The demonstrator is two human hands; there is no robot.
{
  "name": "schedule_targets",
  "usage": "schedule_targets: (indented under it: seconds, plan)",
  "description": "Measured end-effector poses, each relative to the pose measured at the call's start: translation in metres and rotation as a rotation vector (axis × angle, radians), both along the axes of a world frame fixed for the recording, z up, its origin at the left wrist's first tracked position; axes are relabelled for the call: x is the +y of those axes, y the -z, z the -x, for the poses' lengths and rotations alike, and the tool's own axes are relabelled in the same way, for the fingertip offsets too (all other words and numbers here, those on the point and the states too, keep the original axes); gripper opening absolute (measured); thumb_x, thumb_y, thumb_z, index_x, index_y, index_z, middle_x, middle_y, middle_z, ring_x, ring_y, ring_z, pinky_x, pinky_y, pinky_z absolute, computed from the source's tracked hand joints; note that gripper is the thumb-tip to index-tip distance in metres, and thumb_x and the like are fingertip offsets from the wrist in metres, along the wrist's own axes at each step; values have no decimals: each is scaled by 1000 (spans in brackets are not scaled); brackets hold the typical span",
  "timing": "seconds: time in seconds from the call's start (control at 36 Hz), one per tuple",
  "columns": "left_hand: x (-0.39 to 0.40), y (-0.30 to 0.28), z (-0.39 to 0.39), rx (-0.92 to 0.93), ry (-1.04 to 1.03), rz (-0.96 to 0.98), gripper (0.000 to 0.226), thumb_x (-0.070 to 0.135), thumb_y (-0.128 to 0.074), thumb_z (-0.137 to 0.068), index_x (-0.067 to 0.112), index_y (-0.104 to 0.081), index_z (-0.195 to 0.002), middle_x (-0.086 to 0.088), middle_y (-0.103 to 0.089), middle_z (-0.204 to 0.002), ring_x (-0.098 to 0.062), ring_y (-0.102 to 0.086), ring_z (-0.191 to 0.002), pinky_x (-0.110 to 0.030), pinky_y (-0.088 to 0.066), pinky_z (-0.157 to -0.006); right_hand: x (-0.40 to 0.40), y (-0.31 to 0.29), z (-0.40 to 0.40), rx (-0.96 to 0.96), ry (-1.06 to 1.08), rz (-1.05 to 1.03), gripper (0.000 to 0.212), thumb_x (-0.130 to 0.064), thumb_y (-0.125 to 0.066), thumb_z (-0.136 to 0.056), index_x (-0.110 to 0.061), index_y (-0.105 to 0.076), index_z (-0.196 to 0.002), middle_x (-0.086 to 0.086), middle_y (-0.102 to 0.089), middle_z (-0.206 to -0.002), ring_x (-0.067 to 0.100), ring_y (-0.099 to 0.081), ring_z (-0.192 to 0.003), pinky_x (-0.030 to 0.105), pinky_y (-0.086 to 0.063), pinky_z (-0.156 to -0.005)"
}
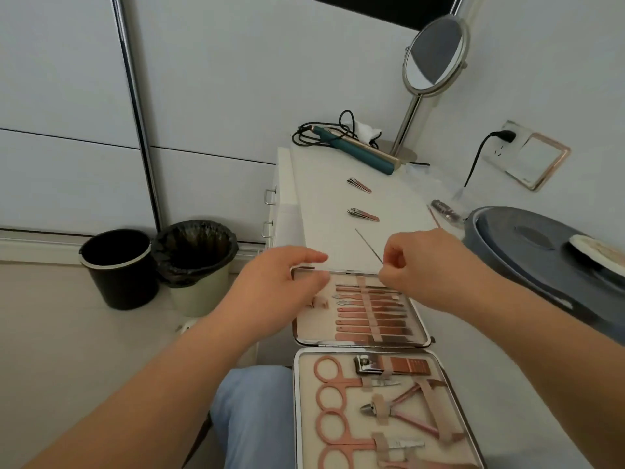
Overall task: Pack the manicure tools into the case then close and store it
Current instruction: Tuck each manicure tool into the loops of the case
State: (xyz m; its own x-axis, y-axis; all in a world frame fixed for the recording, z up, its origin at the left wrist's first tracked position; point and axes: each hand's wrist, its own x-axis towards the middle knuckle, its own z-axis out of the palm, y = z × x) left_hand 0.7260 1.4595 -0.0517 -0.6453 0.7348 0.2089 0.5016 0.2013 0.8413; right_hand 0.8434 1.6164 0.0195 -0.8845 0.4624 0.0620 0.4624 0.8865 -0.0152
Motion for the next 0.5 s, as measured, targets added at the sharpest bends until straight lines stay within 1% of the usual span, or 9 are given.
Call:
schedule_targets:
  seconds: [0.06,0.11,0.14,0.19,0.25,0.31,0.39,0.44,0.5]
  plan:
    - [1,-7,-5,38,-3,-37,37,55,-54,-71,47,-57,-107,41,-48,-89,27,-42,-85,-4,-30,-71,-12,1,-10,11,-68,-21,10,-34,-50,-81,-28,-56,-75,-9,-57,-62,6,-52,-59,21,-39,-48]
    - [3,-13,-11,53,18,-60,40,60,-52,-70,47,-57,-108,38,-55,-91,23,-45,-89,-3,-35,-67,-20,3,-17,4,-126,-29,10,-34,-48,-82,-28,-55,-79,-8,-57,-62,8,-52,-58,25,-47,-52]
    - [5,-16,-14,43,29,-75,32,57,-55,-72,46,-61,-102,39,-58,-88,21,-50,-86,0,-37,-67,-22,4,-20,-1,-153,-25,10,-36,-48,-83,-28,-54,-80,-8,-57,-63,8,-52,-57,26,-49,-54]
    - [7,-19,-18,26,31,-93,9,46,-60,-76,41,-67,-81,39,-61,-76,13,-58,-72,2,-37,-62,-23,6,-24,-1,-209,-24,12,-38,-47,-84,-29,-51,-79,-9,-57,-64,8,-51,-56,24,-48,-54]
    - [9,-19,-21,33,32,-111,11,39,-63,-77,38,-67,-66,33,-63,-70,8,-59,-61,-3,-40,-58,-22,7,-27,15,-256,-43,12,-39,-46,-85,-30,-48,-78,-9,-56,-65,7,-50,-55,20,-44,-51]
    - [10,-19,-23,19,48,-129,14,34,-64,-77,36,-66,-63,30,-62,-62,10,-56,-58,-6,-41,-58,-20,8,-30,38,-268,-14,11,-38,-46,-84,-29,-49,-78,-9,-58,-66,7,-51,-56,20,-45,-52]
    - [11,-19,-24,0,34,-154,12,28,-63,-76,35,-63,-67,27,-61,-67,8,-55,-57,-19,-43,-63,-14,12,-34,115,-231,204,10,-37,-46,-77,-30,-52,-74,-10,-59,-64,7,-55,-59,17,-46,-50]
    - [13,-21,-24,2,16,-141,10,31,-61,-76,35,-62,-67,24,-63,-77,3,-58,-62,-24,-46,-68,-7,15,-36,222,-196,422,11,-36,-45,-74,-32,-54,-70,-13,-61,-67,1,-55,-63,13,-46,-52]
    - [15,-23,-25,31,9,-105,14,35,-60,-76,37,-61,-63,21,-62,-83,0,-58,-70,-27,-48,-74,2,20,-37,302,-169,558,12,-33,-47,-77,-34,-56,-69,-18,-62,-71,0,-56,-65,9,-46,-54]
